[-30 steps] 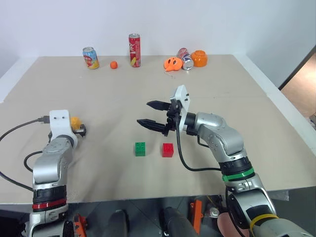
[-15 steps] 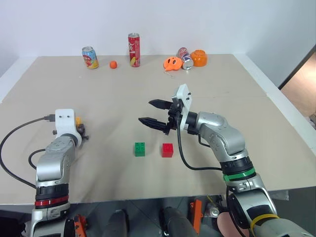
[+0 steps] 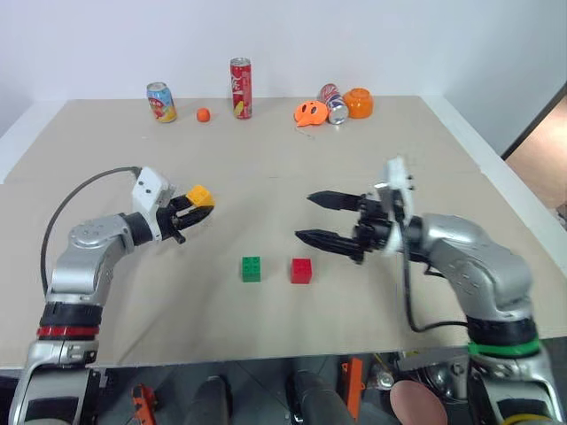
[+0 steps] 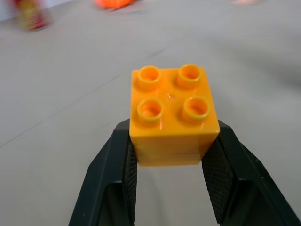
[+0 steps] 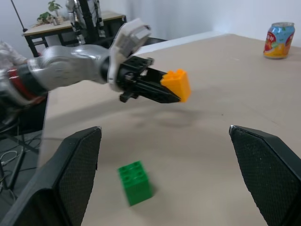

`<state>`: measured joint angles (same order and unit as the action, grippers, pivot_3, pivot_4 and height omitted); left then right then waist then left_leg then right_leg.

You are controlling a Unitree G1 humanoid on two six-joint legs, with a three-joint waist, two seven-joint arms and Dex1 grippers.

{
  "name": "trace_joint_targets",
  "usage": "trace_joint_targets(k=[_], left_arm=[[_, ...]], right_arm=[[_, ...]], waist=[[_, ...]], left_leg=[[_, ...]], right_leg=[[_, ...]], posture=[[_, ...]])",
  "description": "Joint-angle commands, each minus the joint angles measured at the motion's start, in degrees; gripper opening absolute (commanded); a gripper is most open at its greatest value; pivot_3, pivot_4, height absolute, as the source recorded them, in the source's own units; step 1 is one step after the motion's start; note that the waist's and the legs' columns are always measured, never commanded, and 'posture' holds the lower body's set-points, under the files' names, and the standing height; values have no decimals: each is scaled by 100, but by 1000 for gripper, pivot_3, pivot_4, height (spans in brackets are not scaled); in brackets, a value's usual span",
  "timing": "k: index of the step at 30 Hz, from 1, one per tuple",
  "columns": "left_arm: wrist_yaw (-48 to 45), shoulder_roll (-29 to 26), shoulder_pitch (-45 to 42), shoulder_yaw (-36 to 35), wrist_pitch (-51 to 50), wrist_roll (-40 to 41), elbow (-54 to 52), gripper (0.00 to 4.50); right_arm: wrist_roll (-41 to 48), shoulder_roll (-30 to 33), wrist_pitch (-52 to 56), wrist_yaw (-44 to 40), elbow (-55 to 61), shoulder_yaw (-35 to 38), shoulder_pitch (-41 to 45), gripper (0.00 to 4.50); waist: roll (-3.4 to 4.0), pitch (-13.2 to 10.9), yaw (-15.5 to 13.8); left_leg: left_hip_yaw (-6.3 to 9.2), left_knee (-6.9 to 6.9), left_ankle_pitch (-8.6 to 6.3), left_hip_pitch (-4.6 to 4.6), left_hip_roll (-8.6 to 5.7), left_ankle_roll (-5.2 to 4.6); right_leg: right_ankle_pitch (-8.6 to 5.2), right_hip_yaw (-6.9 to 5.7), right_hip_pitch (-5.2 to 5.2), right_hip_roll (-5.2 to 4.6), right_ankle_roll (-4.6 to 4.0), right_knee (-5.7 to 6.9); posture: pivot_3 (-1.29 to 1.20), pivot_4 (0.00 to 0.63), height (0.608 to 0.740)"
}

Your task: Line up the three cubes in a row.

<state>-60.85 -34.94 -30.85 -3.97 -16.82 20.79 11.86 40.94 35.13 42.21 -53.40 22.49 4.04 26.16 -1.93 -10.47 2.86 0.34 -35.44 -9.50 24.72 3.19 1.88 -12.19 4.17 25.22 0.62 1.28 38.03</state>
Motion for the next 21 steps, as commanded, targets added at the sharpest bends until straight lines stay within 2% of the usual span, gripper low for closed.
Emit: trace_joint_targets(k=[1, 3, 6, 11, 15, 21], left_arm=[[-1700, -347, -314, 193, 339, 280, 643, 1335], [-2465, -462, -525, 393, 501, 238, 1098, 1335], [-3131, -748, -870, 1152, 1468, 243, 1904, 1335], [-3165, -886, -1640, 2529, 3044, 256, 3251, 1335], [-3165, -485, -2139, 3055, 3522, 441, 3919, 1335], [-3165, -229, -2320, 3491, 3971, 613, 4366, 1335]], right_arm=[[551, 267, 279, 264, 861, 588, -481, 4500], [818, 385, 366, 395, 1222, 865, -879, 4500], [929, 460, 298, 646, 1712, 1198, -1591, 4500], [1194, 428, 224, 955, 2110, 1646, -2540, 4500], [1345, 352, 118, 1297, 2509, 1893, -3113, 4500], [1154, 407, -67, 1592, 2738, 1694, -3556, 4500]], waist=[[0, 0, -5], [1, -1, -11], [-1, 0, -18], [-2, -1, -29], [-3, -2, -27], [-11, -4, 4]], left_leg=[[0, 1, 0, -1, 0, 0], [0, 1, 0, -2, 0, -1], [3, -1, 0, 0, 0, -1], [0, -19, 0, 5, -1, -1], [-5, -31, 0, 10, 1, -1], [-3, -43, 1, 24, 0, -3]], right_leg=[[-8, -1, 0, 0, -13, 1], [-8, 0, 1, 1, -13, 1], [-8, -2, -1, 0, -13, 1], [-8, 3, -2, -3, -13, 1], [-8, 7, 0, -4, -12, 1], [-7, 9, 0, -2, -8, 1]], posture=[[0, 150, 740], [0, 150, 740], [0, 150, 740], [0, 150, 740], [0, 150, 740], [0, 150, 740]])
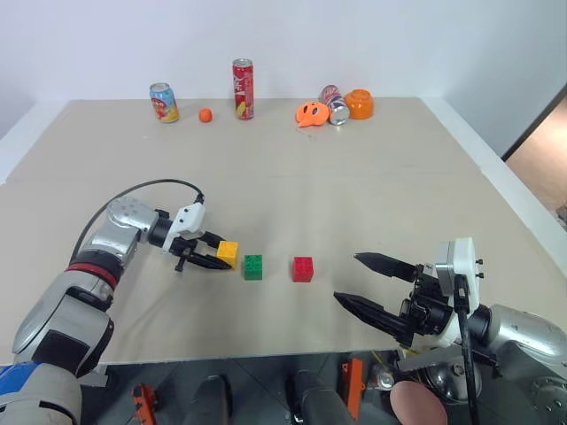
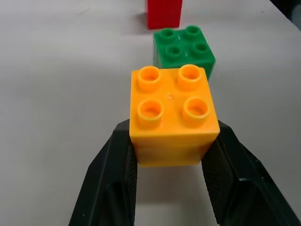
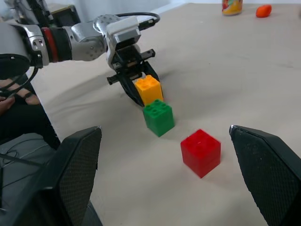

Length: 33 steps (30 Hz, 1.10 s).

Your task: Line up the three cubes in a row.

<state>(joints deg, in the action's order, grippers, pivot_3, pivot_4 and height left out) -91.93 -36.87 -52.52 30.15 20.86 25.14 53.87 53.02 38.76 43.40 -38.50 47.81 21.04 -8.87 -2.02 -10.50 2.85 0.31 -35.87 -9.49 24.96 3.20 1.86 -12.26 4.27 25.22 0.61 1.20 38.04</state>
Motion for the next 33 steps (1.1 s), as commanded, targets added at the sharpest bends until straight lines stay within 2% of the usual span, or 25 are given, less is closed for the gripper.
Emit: trace_joint_targets(k=[1, 9, 16, 33], left_arm=[[-57, -36, -139, 116, 233, 197, 205, 1335], [-57, -339, 52, 280, 357, 313, 239, 1335], [-57, -597, 511, 501, 511, 503, -255, 1335], [-57, -549, 691, 169, 640, 347, -97, 1335]], right_arm=[[-81, 57, -218, 106, 193, -48, -73, 4500], [-143, 254, -335, 32, -128, -243, 204, 4500], [-291, 311, -392, -121, -498, -637, 629, 4500], [-406, 345, -452, -243, -699, -832, 863, 4500]], waist=[[-2, -1, 7], [-4, -2, -8], [-4, -2, -8], [-4, -1, -13]], left_leg=[[0, 0, 0, -2, 2, 0], [5, -3, 0, 0, 0, 0], [5, -4, 0, 0, 2, 0], [6, -3, 0, -4, 2, -1]], right_leg=[[0, 1, 1, 3, 0, 0], [0, -1, -2, 2, 0, 1], [0, -2, -3, 3, 0, 1], [0, -2, -6, 4, 0, 2]], posture=[[0, 150, 740], [0, 150, 740], [0, 150, 740], [0, 150, 740]])
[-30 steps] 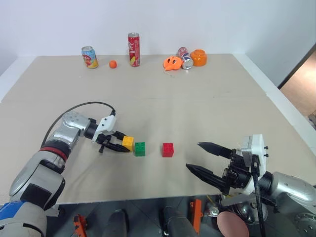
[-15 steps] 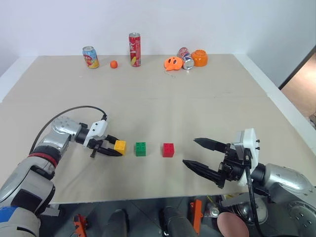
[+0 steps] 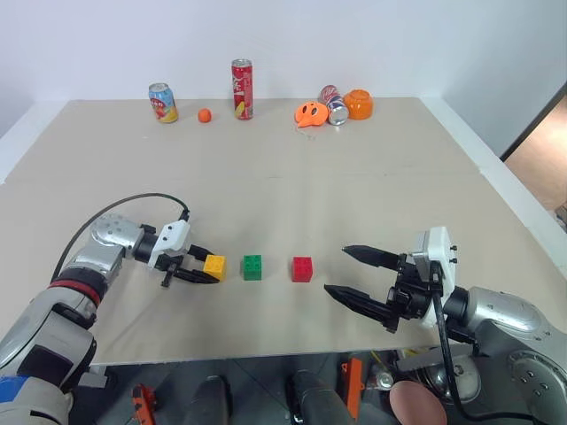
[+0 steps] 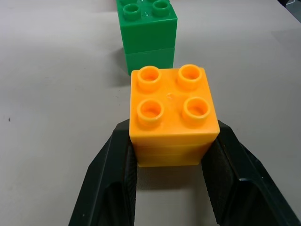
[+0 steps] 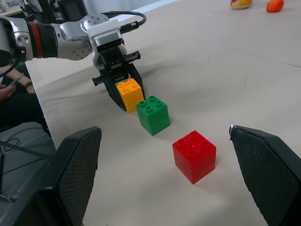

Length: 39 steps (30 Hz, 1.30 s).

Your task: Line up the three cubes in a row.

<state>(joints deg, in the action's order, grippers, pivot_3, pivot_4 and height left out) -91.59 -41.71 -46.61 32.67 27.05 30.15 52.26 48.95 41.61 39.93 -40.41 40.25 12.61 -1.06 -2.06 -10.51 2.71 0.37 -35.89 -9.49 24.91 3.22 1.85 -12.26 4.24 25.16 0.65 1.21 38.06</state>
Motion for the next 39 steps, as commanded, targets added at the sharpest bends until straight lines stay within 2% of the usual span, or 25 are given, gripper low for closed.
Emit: trace_joint_targets(k=[1, 16, 25, 27, 28, 33, 39], left_arm=[[-91, -84, 99, -111, 7, -155, 73, 1335], [-91, -378, 317, -413, -44, -200, 29, 1335], [-91, -343, 399, -491, 32, -320, 98, 1335], [-91, -342, 389, -445, -9, -398, 129, 2404], [-91, -364, 384, -376, -67, -452, 127, 2654], [-91, -279, 370, -519, 223, -500, 199, 4451], [-91, -323, 219, -719, 324, -688, 447, 4451]], right_arm=[[-5, 62, -108, -60, 55, 1, 84, 4500], [-83, 64, -129, -290, -191, -141, 360, 4500], [-151, 71, -128, -375, -275, -201, 481, 4500], [-182, 80, -142, -373, -283, -206, 490, 4500], [-189, 79, -145, -372, -283, -206, 492, 4500], [-201, 71, -159, -370, -304, -211, 519, 4500], [-191, 75, -168, -419, -390, -233, 636, 4500]], waist=[[0, 0, 1], [0, 0, 12], [1, 0, 12], [1, 0, 13], [0, 1, 12], [1, 3, 10], [1, 3, 9]], left_leg=[[0, 0, 0, 0, 0, 0], [-8, 2, 0, -25, 13, 0], [-11, 3, 0, -28, 19, 0], [-12, 3, 0, -29, 19, 0], [-13, 3, 0, -29, 19, 0], [-15, 2, 0, -30, 19, 0], [-16, 8, 0, -31, 19, 0]], right_leg=[[0, 0, 0, 0, 0, 0], [1, 2, -9, 8, -3, 8], [2, 2, -8, 11, -4, 10], [2, 2, -8, 11, -5, 10], [2, 2, -8, 12, -5, 10], [1, 3, -12, 9, -5, 9], [2, 4, -10, 11, -5, 10]], posture=[[0, 150, 740], [0, 150, 740], [0, 150, 740], [0, 150, 740], [0, 150, 740], [0, 150, 740], [0, 150, 740]])
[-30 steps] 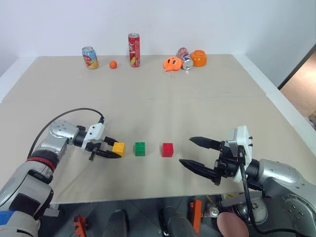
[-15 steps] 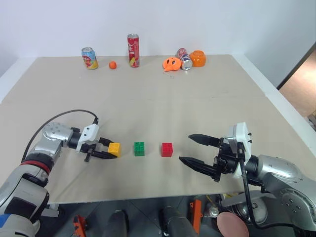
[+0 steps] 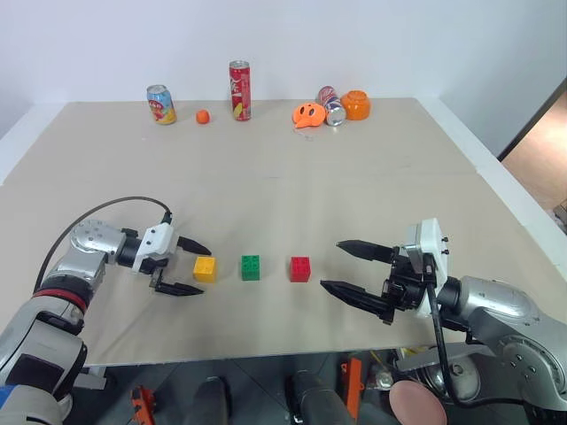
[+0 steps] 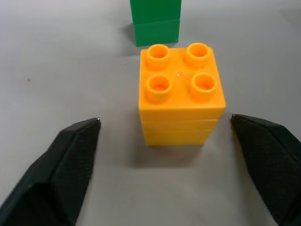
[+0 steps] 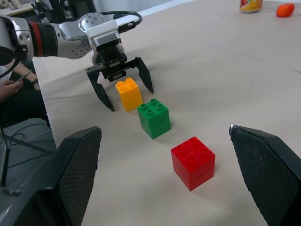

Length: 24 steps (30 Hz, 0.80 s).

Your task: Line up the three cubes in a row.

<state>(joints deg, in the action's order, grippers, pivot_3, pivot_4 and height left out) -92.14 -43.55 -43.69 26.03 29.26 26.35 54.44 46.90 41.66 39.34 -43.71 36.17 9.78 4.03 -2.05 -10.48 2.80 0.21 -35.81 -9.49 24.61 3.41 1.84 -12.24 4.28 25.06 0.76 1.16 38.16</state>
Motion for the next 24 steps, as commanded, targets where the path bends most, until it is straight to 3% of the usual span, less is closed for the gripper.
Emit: trace_joint_targets(k=[1, 10, 13, 15, 18, 20, 24], left_arm=[[-36, -173, -107, -82, 92, -341, 276, 4451], [-36, -1241, 4, 275, -412, -402, 64, 4451], [-36, -1531, 75, -24, -687, -335, 63, 4451], [116, -1547, 124, -554, -1136, -311, -10, 4451], [804, -1508, 707, -1500, -2499, 350, -872, 4451], [1867, -1372, 1280, -2292, -3704, 913, -1751, 4451], [4109, -757, 2707, -3983, -4790, 1667, -3586, 4451]], right_arm=[[15, 69, -110, -109, -10, 35, 174, 4500], [-99, 202, -144, -471, -411, -104, 581, 4500], [-305, 307, -266, -644, -684, -147, 713, 4500], [-359, 270, -316, -617, -946, -70, 851, 4500], [-578, -27, -477, -276, -1284, -88, 1056, 4500], [-722, -309, -555, 13, -1510, -143, 1204, 4500], [-1129, -942, -703, 694, -1971, -251, 1564, 4500]], waist=[[0, 0, 1], [-2, -1, 106], [-1, -2, 126], [-1, -2, 125], [-2, -2, 125], [-2, -2, 134], [-1, -3, 158]], left_leg=[[0, 0, 0, -1, 1, 0], [4, 6, 2, -28, 12, -3], [1, 11, 2, -29, 12, -3], [-1, 11, 2, -25, 11, -2], [-4, 9, 2, -3, 11, -2], [-7, 10, 2, -1, 11, -2], [-10, 25, 1, -3, 16, -1]], right_leg=[[0, 0, 0, 1, 0, 0], [12, 6, 0, 17, -24, 1], [11, 7, 2, 15, -25, 2], [10, 7, 2, 12, -25, 2], [10, 6, 17, 9, -24, 0], [11, 4, 18, 4, -21, 0], [12, -4, 23, -2, -18, 3]], posture=[[0, 150, 740], [0, 150, 740], [0, 150, 740], [0, 150, 740], [0, 150, 740], [0, 150, 740], [0, 150, 740]])
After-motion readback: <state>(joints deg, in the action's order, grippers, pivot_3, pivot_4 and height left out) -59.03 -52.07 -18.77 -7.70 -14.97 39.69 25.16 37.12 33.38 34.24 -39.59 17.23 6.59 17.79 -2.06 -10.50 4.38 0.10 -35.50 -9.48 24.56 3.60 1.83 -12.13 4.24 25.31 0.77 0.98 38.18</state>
